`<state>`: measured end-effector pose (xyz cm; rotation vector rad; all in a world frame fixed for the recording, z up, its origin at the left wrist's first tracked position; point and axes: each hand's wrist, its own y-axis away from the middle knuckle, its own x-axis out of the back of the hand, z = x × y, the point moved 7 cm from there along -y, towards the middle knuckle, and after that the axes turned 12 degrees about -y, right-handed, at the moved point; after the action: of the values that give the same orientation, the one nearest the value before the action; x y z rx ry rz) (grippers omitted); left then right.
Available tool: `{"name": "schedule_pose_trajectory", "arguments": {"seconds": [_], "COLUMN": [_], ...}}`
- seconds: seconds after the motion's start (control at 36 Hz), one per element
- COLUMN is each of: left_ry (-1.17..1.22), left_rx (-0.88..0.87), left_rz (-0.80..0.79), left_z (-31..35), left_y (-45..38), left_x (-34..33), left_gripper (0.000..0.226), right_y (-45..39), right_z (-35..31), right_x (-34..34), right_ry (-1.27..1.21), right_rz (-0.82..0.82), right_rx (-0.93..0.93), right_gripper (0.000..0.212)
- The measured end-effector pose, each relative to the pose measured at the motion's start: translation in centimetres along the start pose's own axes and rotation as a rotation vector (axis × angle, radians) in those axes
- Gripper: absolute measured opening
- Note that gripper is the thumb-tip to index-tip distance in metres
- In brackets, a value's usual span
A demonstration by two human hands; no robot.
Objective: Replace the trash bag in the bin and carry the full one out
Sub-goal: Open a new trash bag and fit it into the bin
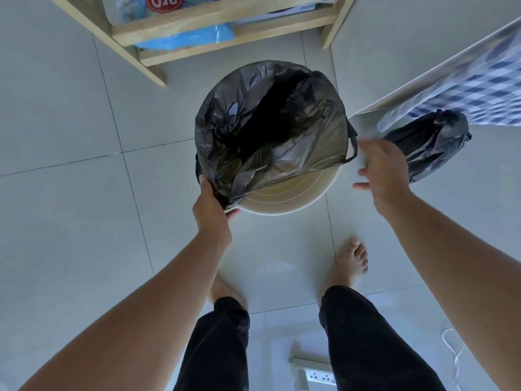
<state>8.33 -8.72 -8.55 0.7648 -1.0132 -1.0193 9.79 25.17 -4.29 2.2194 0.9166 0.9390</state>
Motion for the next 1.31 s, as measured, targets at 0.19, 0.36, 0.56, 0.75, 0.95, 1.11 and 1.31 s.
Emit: {"name": "schedule_pose_trajectory", "arguments": {"seconds": [0.19, 0.36, 0.56, 0.75, 0.95, 1.11, 1.31], "left_ry": [0.127, -0.065, -0.04, 0.131, 0.046, -0.102, -0.19], "left_rx": [-0.01, 0.065, 0.136, 0.113, 0.044, 0.05, 0.089], "left_rz": [-0.074, -0.129, -0.119, -0.156, -0.252, -0.178, -0.142], "left_z": [-0.4, -0.9, -1.9, -4.1, -4.5, -5.3, -3.0], "left_y": [0.4, 1.2, 2.5, 2.8, 1.7, -1.0, -3.7], "left_x": [0.8, 0.2, -1.4, -3.0, -4.1, -4.3, -4.3], "left_gripper": [0.016, 0.025, 0.023, 0.02, 0.025, 0.03, 0.035], "right_y": [4.9, 6.5, 4.5, 5.4, 4.4, 2.9, 1.1], "right_z": [-0.4, 2.6, 2.6, 7.0, 9.2, 10.9, 10.7], "right_x": [-2.3, -6.8, -3.4, -2.7, -3.2, -2.2, -1.8], "right_ry": [0.133, -0.191, 0.184, -0.472, -0.723, -0.272, -0.05], "right_rz": [-0.111, -0.177, 0.024, -0.107, -0.346, -0.18, -0.131], "right_rx": [-0.058, -0.493, -0.157, -0.361, -0.37, -0.348, -0.51], "right_gripper": [0.04, 0.038, 0.01, 0.01, 0.018, 0.015, 0.014]}}
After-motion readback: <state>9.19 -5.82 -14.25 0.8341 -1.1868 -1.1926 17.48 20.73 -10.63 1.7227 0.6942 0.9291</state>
